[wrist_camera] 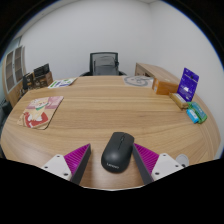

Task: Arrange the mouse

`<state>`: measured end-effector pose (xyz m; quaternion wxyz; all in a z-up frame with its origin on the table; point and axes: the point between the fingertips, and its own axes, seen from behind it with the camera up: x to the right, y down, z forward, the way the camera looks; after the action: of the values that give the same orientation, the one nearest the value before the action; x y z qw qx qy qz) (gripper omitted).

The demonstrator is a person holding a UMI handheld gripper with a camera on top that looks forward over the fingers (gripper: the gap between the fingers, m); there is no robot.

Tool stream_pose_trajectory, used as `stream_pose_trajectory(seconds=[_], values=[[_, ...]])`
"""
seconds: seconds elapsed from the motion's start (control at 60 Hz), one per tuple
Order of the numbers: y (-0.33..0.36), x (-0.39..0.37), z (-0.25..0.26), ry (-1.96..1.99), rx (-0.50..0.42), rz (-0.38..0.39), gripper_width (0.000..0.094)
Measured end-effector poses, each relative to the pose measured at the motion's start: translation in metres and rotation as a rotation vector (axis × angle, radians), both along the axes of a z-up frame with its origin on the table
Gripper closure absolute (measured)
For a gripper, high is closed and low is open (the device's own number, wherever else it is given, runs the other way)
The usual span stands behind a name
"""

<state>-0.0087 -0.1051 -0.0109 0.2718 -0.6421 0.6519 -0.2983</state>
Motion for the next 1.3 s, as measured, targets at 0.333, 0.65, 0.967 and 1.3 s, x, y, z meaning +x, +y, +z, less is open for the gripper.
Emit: stream_pose_trajectory(seconds=[0.333,0.65,0.967,1.3], values=[[-0.001,0.016,-0.005,0.004,0.011,-0.038,0.0245],[-0.003,0.018,-0.007,0.009,0.023,-0.051,0.0530],[0.033,0.046,0.053,-0.055,0.017,0.004,0.0617],[0.211,0.145,0.165,-0.209,0.113,0.172,0.0618]])
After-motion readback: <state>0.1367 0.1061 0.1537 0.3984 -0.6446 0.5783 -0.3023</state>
